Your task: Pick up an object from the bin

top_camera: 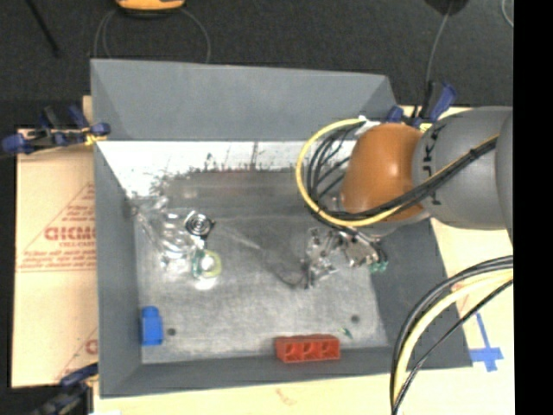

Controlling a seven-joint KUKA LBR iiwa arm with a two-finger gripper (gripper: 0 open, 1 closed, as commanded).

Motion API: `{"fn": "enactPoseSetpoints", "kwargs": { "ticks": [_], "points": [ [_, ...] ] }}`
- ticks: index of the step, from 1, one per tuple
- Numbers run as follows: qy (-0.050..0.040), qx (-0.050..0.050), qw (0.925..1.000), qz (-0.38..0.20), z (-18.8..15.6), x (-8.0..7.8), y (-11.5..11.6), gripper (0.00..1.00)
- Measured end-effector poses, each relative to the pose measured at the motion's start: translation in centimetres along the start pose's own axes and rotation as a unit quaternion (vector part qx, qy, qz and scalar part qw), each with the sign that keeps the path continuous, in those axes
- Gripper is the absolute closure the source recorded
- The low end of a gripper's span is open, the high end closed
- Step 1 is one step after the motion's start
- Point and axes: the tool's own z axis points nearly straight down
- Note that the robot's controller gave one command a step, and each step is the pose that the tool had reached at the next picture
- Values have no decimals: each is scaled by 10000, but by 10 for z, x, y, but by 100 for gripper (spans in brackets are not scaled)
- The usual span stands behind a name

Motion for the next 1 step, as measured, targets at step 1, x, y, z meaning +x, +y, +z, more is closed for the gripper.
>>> {"fn": "enactPoseSetpoints", "kwargs": {
  "ticks": [1],
  "points": [
    [5,-6,9961,-878,-143,-19,18,100]
  ]
}}
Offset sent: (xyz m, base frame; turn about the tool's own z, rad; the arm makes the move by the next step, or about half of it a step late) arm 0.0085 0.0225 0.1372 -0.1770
